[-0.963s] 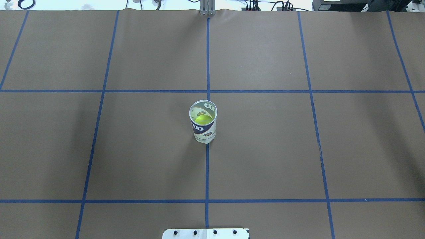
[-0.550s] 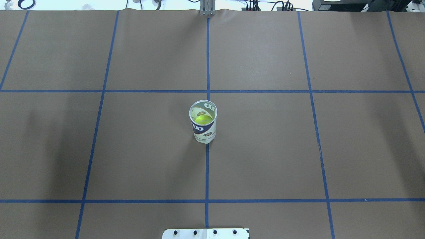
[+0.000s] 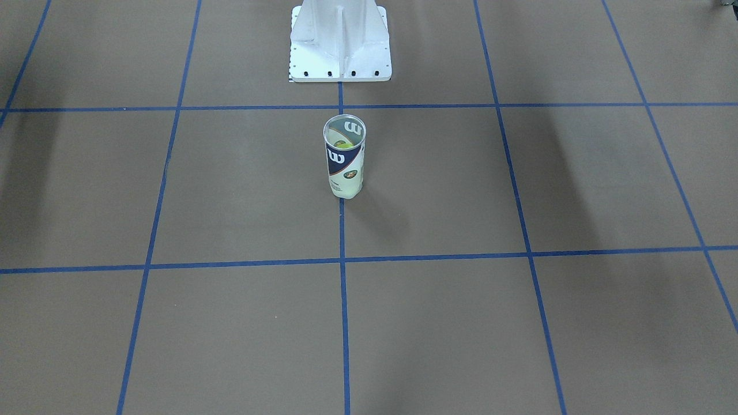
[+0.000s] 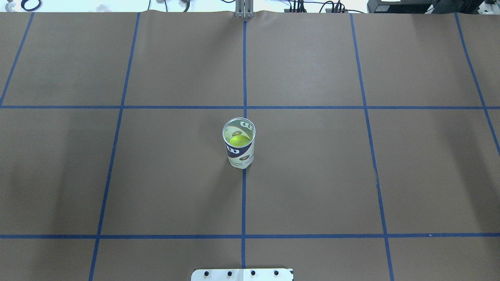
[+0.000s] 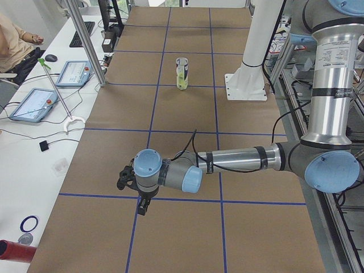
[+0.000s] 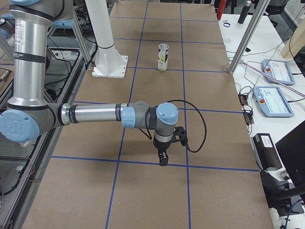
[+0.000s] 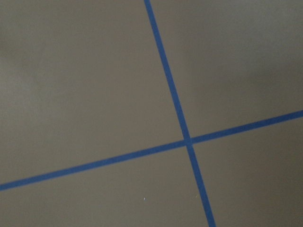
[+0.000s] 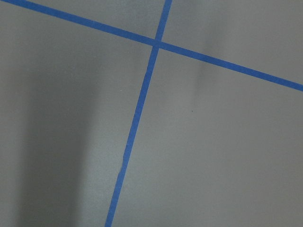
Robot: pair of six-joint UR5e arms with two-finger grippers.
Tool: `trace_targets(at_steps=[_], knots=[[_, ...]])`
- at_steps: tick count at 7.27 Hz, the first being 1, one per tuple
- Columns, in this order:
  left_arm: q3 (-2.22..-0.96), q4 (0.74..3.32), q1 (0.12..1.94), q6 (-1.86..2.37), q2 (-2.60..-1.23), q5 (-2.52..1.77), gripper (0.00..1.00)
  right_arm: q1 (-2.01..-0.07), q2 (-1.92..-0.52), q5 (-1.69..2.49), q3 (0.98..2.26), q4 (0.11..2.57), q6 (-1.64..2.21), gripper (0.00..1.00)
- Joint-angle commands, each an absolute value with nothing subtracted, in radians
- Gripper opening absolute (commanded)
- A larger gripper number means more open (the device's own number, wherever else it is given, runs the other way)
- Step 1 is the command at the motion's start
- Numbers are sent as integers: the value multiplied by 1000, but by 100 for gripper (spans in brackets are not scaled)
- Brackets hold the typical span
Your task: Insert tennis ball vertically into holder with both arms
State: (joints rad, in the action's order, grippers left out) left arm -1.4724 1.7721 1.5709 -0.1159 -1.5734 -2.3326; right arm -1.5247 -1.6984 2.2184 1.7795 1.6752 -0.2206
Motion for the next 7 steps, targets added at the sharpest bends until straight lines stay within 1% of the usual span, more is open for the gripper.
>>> trace_targets(at_steps=[1,5,7], knots=[[-1587,1475,1647,-172,-1565,-2326,99,-1525,-1697,2227,1779,1675,-213,99],[-1597,1479,1647,-172,-1562,-2329,99,-1525,-1669,2255,1784,1672,-118,99],[-1594,1650,1647,-169,-1549,-2330,99,-1525,-1658,2255,1784,1674,-94,99]])
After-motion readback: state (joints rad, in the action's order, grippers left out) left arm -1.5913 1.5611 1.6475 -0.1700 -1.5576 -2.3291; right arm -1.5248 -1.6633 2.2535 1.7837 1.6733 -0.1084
